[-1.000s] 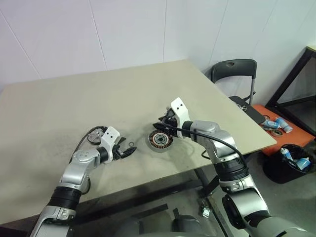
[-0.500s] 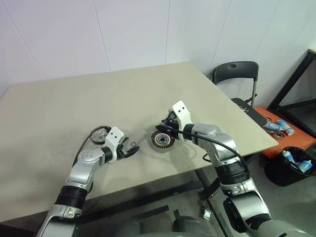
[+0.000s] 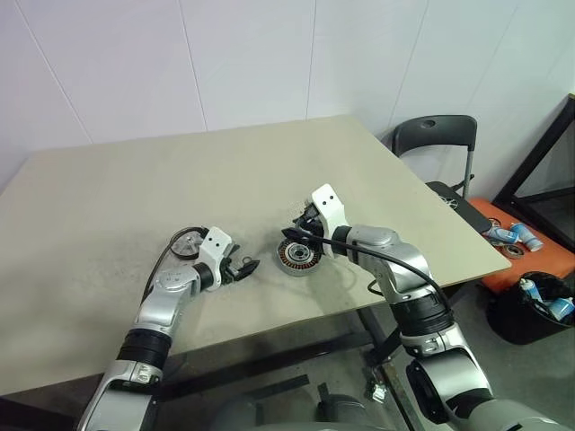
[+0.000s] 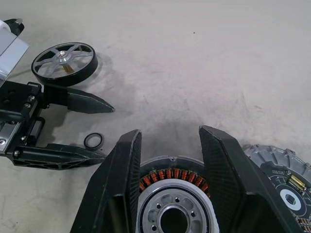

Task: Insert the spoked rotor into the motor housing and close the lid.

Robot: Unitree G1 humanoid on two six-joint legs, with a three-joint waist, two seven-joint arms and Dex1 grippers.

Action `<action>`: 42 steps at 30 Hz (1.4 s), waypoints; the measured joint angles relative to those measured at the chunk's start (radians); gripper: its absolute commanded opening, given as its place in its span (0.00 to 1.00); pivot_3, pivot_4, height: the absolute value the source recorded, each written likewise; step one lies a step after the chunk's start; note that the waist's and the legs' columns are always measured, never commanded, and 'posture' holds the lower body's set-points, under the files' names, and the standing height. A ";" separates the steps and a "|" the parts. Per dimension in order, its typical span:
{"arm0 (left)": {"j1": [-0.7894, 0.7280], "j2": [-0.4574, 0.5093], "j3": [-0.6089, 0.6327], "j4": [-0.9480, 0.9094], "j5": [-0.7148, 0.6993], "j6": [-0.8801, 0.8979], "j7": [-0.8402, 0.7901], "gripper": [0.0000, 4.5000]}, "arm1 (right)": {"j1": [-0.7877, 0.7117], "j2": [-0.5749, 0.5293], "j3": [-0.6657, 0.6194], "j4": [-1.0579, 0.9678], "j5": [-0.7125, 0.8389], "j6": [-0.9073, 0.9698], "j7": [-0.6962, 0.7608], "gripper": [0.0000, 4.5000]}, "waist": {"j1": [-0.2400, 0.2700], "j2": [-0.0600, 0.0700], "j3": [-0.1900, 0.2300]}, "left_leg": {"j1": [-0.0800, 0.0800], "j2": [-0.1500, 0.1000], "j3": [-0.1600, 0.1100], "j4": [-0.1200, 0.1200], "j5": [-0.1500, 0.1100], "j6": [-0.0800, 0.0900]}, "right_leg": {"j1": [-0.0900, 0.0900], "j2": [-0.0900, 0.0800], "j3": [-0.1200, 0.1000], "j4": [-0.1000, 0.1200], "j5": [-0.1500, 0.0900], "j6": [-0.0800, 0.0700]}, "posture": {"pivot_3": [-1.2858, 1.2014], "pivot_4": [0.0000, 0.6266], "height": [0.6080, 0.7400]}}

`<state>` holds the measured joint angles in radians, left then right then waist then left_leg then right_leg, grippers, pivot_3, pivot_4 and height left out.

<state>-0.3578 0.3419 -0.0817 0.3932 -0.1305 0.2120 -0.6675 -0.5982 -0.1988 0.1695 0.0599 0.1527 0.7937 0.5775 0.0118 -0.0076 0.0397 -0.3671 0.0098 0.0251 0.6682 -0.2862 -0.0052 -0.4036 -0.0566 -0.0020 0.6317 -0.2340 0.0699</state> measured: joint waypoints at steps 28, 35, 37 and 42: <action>0.035 0.030 -0.023 -0.113 0.013 0.080 -0.045 0.16 | 0.000 0.001 0.011 0.000 0.001 0.001 -0.022 0.44 | -0.027 0.000 0.000 | -0.003 0.001 0.000 -0.001 0.000 0.000 | -0.003 0.001 0.000 -0.002 0.000 0.000 | 0.52 0.00 1.00; 0.038 0.030 -0.022 -0.129 0.013 0.098 -0.039 0.16 | 0.000 0.001 0.020 0.000 0.001 0.001 -0.021 0.44 | -0.026 0.000 0.000 | -0.004 0.001 0.000 -0.001 0.000 0.000 | -0.004 0.001 0.000 -0.002 0.000 0.000 | 0.52 0.00 1.00; 0.038 0.030 -0.022 -0.137 0.013 0.112 -0.037 0.16 | 0.000 0.001 0.020 0.000 0.001 0.001 -0.021 0.44 | -0.027 0.000 0.000 | -0.004 0.001 0.000 -0.001 0.000 0.000 | -0.004 0.001 0.000 -0.002 0.000 0.000 | 0.52 0.00 1.00; 0.038 0.030 -0.021 -0.154 0.010 0.132 -0.032 0.16 | 0.000 0.001 0.020 0.003 0.001 0.001 -0.021 0.44 | -0.027 0.000 0.000 | -0.005 0.001 0.000 -0.001 0.000 0.000 | -0.005 0.001 0.000 -0.002 0.000 0.000 | 0.52 0.00 1.00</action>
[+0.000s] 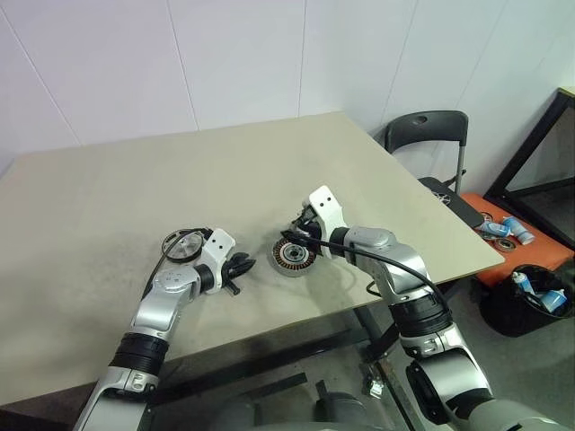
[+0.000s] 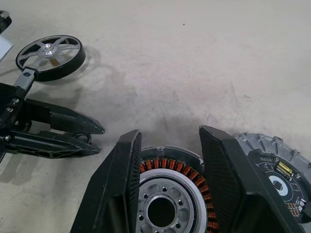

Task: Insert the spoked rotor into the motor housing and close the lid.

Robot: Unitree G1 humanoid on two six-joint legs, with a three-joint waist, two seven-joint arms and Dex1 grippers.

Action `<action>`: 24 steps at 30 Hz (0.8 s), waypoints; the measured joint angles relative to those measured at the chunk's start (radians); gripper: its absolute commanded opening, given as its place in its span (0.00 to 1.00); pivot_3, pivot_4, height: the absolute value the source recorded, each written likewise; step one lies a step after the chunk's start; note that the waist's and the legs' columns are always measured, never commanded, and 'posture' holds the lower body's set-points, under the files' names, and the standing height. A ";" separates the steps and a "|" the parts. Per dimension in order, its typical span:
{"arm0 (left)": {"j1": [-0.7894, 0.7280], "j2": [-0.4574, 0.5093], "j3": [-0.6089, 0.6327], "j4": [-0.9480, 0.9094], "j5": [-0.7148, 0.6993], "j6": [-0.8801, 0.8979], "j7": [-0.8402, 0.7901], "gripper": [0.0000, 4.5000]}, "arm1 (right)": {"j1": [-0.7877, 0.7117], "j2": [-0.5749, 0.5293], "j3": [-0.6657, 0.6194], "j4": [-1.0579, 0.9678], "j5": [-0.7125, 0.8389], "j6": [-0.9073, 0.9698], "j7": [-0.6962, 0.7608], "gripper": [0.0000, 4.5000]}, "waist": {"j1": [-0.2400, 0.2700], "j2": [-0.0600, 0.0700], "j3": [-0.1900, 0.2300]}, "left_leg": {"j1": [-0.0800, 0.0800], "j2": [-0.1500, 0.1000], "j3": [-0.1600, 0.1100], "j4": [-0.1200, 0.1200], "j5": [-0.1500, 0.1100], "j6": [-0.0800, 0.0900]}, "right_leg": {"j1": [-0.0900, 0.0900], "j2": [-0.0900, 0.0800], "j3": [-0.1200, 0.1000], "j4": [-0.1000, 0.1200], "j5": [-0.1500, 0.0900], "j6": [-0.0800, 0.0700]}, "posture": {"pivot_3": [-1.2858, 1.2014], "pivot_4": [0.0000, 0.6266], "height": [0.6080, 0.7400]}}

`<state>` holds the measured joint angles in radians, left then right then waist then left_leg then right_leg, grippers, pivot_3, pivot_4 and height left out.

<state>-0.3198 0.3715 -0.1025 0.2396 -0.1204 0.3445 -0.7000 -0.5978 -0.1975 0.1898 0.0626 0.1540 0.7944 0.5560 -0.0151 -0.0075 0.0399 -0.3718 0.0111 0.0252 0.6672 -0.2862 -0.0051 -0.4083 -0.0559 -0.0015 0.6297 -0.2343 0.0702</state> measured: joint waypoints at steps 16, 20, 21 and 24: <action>-0.046 -0.062 0.054 -0.097 -0.162 -0.023 -0.104 0.16 | 0.003 -0.044 -0.016 0.001 0.029 -0.036 0.063 0.44 | -0.001 0.000 0.001 | -0.003 0.000 0.001 -0.001 0.000 0.001 | -0.003 0.000 0.000 -0.002 0.001 0.002 | 0.52 0.00 1.00; -0.071 -0.072 0.005 -0.092 -0.151 -0.025 -0.130 0.16 | 0.006 -0.058 -0.091 -0.004 0.076 -0.034 0.068 0.44 | 0.001 0.000 0.002 | -0.003 -0.001 0.000 -0.001 0.000 0.001 | -0.002 0.001 0.000 -0.002 0.000 0.001 | 0.52 0.00 1.00; -0.088 -0.079 -0.009 -0.082 -0.142 -0.028 -0.133 0.16 | 0.006 -0.057 -0.125 -0.010 0.099 -0.029 0.063 0.44 | 0.002 0.000 0.002 | -0.003 -0.002 0.000 -0.001 0.000 0.001 | -0.002 0.001 0.000 -0.002 0.000 0.001 | 0.52 0.00 1.00; -0.131 -0.105 -0.048 -0.046 -0.121 -0.042 -0.142 0.16 | 0.006 -0.058 -0.206 -0.042 0.150 -0.012 0.041 0.44 | 0.001 0.000 0.002 | -0.003 -0.002 0.000 -0.001 0.000 0.001 | -0.002 0.001 0.000 -0.002 0.000 0.002 | 0.52 0.00 1.00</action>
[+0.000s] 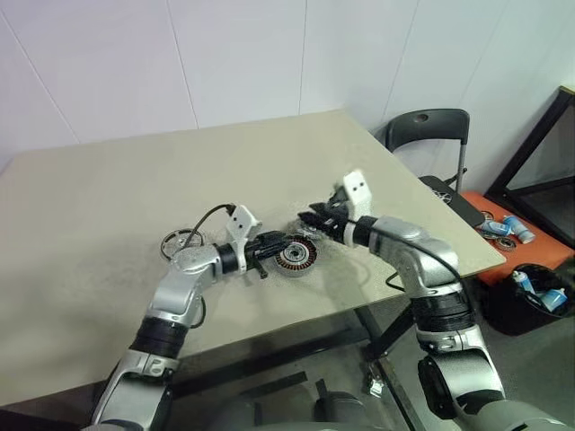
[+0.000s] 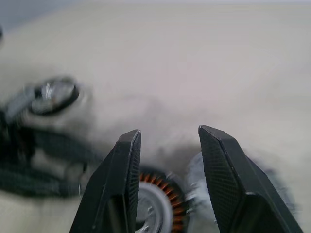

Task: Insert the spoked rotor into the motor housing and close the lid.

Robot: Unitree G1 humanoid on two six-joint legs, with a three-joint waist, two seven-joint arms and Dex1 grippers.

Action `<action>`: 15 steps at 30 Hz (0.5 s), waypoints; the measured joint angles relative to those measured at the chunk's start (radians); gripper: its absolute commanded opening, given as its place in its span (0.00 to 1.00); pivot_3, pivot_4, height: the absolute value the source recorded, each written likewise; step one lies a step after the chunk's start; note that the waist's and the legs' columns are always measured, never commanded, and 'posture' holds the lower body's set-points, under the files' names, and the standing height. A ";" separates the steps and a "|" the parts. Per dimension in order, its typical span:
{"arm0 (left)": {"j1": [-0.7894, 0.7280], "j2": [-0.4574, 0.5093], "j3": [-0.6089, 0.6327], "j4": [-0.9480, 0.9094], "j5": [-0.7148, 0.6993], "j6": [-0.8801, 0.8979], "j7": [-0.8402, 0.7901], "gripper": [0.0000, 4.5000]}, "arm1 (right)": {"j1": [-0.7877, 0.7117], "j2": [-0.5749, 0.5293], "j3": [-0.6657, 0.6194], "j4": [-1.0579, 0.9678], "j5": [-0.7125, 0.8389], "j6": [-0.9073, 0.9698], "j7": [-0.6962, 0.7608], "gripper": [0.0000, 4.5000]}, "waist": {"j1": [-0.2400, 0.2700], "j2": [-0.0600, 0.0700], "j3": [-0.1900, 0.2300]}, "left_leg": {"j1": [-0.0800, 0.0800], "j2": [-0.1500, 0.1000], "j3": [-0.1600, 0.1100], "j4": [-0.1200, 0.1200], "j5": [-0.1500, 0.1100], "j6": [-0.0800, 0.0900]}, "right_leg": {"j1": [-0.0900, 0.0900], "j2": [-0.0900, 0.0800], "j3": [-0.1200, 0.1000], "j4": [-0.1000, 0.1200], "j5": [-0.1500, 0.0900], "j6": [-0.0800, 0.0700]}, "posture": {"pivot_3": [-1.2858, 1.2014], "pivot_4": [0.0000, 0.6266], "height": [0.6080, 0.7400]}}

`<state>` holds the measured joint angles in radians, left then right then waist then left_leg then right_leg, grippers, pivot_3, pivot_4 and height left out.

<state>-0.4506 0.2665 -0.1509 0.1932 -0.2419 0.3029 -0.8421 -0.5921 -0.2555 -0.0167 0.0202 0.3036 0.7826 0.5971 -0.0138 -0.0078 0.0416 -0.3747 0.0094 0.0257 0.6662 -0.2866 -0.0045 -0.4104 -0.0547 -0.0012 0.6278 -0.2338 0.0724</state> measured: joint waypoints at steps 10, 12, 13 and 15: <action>-0.076 -0.051 -0.070 0.152 0.072 -0.077 -0.004 0.16 | 0.060 -0.007 -0.003 -0.059 0.017 0.027 -0.073 0.44 | -0.003 0.000 0.000 | 0.000 0.003 0.000 -0.001 0.000 0.000 | -0.001 0.005 0.001 0.000 0.000 0.001 | 0.52 0.00 1.00; -0.082 -0.051 -0.070 0.171 0.081 -0.088 -0.003 0.16 | 0.067 -0.007 0.000 -0.060 0.017 0.027 -0.086 0.44 | -0.003 0.000 0.000 | 0.000 0.003 0.000 -0.001 0.000 0.000 | -0.001 0.006 0.001 0.000 0.000 0.001 | 0.52 0.00 1.00; -0.082 -0.050 -0.069 0.181 0.083 -0.093 -0.003 0.16 | 0.069 -0.007 0.000 -0.060 0.017 0.027 -0.091 0.44 | -0.003 0.000 0.000 | 0.000 0.003 0.000 -0.001 0.000 0.000 | -0.001 0.005 0.001 0.000 0.000 0.001 | 0.52 0.00 1.00; -0.082 -0.050 -0.069 0.198 0.088 -0.096 -0.004 0.16 | 0.071 -0.008 0.001 -0.060 0.017 0.027 -0.099 0.44 | -0.002 0.000 0.000 | 0.000 0.003 0.000 -0.001 0.000 0.001 | -0.001 0.006 0.001 0.000 0.000 0.001 | 0.52 0.00 1.00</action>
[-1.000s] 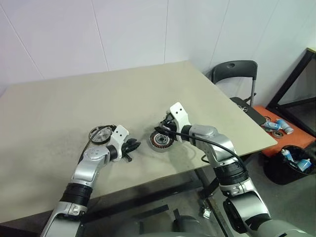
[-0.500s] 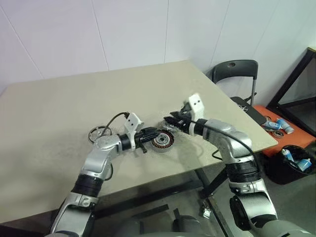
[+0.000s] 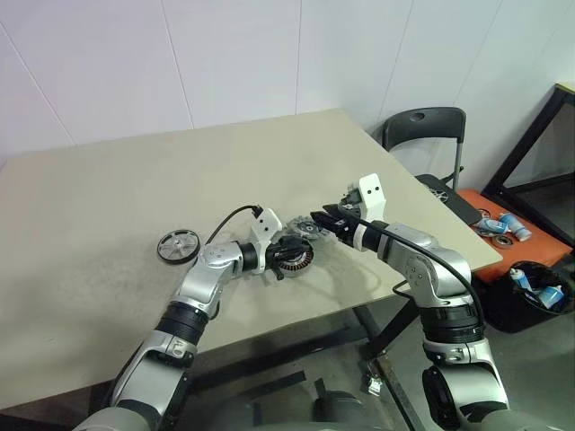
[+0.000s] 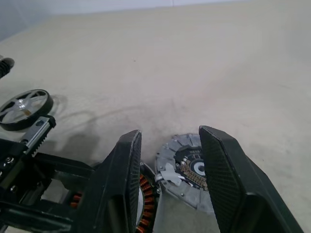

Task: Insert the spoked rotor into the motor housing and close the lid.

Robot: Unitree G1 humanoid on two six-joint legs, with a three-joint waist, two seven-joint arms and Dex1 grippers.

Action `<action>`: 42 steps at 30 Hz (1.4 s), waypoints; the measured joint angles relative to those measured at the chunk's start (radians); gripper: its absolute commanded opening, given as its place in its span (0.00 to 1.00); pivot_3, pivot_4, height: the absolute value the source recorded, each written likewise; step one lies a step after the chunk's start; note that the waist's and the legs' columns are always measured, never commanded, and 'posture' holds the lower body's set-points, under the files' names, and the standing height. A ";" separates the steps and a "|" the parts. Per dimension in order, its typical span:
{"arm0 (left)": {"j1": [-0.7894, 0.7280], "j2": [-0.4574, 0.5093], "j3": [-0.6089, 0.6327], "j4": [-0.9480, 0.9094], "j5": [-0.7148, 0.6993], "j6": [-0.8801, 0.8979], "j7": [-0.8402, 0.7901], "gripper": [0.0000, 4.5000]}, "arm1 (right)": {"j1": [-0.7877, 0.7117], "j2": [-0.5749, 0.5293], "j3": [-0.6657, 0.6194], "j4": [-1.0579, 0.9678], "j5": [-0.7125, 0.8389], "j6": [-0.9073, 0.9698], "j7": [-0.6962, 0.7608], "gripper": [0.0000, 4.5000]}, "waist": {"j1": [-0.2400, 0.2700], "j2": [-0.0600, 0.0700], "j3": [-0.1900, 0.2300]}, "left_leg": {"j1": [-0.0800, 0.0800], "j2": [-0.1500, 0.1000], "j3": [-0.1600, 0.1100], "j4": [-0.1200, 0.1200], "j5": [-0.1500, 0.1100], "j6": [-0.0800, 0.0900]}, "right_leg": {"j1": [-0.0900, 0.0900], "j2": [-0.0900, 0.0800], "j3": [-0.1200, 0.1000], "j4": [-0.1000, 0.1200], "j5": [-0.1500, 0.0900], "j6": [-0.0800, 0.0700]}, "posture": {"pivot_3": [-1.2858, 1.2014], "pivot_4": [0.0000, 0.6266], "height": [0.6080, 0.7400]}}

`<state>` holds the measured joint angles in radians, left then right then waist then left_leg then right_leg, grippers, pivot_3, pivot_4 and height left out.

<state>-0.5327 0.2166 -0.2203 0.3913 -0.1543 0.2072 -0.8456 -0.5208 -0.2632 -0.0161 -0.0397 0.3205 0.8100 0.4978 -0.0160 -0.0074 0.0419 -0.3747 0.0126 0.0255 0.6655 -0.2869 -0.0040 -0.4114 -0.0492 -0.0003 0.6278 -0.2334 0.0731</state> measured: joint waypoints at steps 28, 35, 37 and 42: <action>-0.010 -0.011 0.000 0.065 0.047 -0.037 0.000 0.16 | 0.000 -0.015 0.028 0.006 -0.004 -0.003 -0.031 0.44 | 0.002 0.000 0.000 | 0.000 0.000 0.000 0.000 0.000 0.000 | 0.000 0.000 0.000 0.000 0.000 0.000 | 0.52 0.00 1.00; 0.001 -0.002 0.001 0.062 0.054 -0.038 0.001 0.16 | 0.000 -0.017 0.037 0.018 -0.014 -0.010 -0.038 0.44 | 0.001 0.000 0.000 | 0.000 0.000 0.000 0.000 0.000 0.000 | 0.000 0.000 0.000 0.000 0.000 0.000 | 0.52 0.00 1.00; 0.005 -0.002 0.001 0.057 0.054 -0.036 0.001 0.16 | 0.000 -0.016 0.044 0.028 -0.020 -0.010 -0.039 0.44 | 0.001 0.000 0.000 | 0.000 0.000 0.000 0.000 0.000 0.000 | 0.000 0.000 0.000 0.000 0.000 0.000 | 0.52 0.00 1.00; 0.021 -0.002 0.002 0.027 0.044 -0.013 -0.016 0.32 | -0.001 -0.016 0.046 0.044 -0.026 -0.013 -0.041 0.44 | 0.002 0.000 0.000 | 0.001 0.000 0.000 0.000 0.000 0.000 | 0.000 0.000 0.000 0.000 0.000 0.000 | 0.52 0.00 1.00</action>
<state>-0.5115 0.2150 -0.2186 0.4178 -0.1104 0.1943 -0.8619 -0.5216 -0.2793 0.0295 0.0044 0.2943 0.7967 0.4564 -0.0144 -0.0075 0.0419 -0.3741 0.0129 0.0256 0.6657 -0.2870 -0.0039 -0.4110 -0.0493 0.0000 0.6282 -0.2332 0.0734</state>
